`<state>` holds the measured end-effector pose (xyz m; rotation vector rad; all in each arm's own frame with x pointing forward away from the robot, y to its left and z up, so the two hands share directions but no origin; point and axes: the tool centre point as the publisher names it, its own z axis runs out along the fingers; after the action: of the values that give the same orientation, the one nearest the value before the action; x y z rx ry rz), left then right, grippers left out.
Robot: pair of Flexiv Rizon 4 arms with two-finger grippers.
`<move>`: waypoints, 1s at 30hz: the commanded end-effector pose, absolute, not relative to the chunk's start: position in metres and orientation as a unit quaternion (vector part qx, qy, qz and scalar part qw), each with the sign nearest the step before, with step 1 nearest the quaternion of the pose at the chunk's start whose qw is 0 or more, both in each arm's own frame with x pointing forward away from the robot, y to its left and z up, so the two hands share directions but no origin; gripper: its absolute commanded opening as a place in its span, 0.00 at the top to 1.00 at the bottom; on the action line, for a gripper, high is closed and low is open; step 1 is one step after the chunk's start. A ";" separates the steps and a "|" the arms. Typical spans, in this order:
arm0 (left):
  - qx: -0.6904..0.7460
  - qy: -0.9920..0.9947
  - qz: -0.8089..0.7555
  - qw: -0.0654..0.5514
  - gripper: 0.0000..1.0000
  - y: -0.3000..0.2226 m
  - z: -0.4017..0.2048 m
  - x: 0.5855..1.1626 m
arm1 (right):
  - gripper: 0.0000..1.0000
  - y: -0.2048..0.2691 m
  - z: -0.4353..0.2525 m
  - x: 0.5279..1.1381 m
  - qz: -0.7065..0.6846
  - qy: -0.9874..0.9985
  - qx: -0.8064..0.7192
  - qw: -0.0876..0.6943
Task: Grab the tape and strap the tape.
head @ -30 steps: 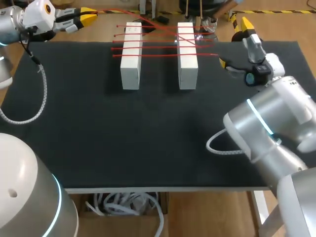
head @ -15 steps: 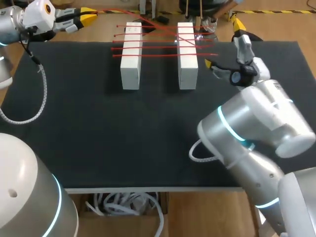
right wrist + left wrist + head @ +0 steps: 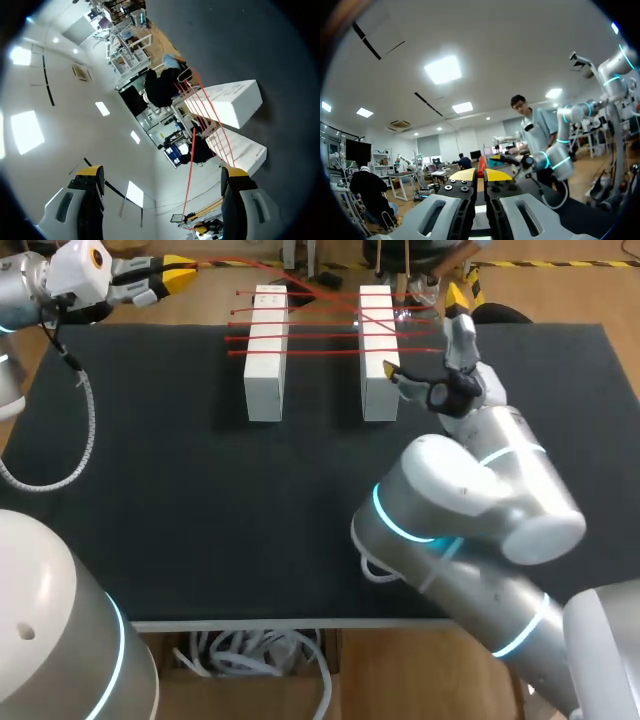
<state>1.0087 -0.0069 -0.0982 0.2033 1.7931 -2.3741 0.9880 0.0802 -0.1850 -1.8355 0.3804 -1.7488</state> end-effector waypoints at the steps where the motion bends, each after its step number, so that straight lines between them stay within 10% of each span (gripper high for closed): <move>1: 0.068 0.599 -0.794 0.080 1.00 -0.007 -0.099 1.009 | 0.00 0.093 -0.185 0.993 -0.629 0.224 -0.712 0.218; 30: 0.068 0.599 -0.794 0.080 1.00 -0.007 -0.099 1.009 | 0.00 0.129 -0.190 1.026 -0.625 0.208 -0.722 0.213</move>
<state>1.0087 -0.0069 -0.0982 0.2034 1.7930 -2.3741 1.0162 0.1247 -0.1910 -1.9555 0.5202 -1.7164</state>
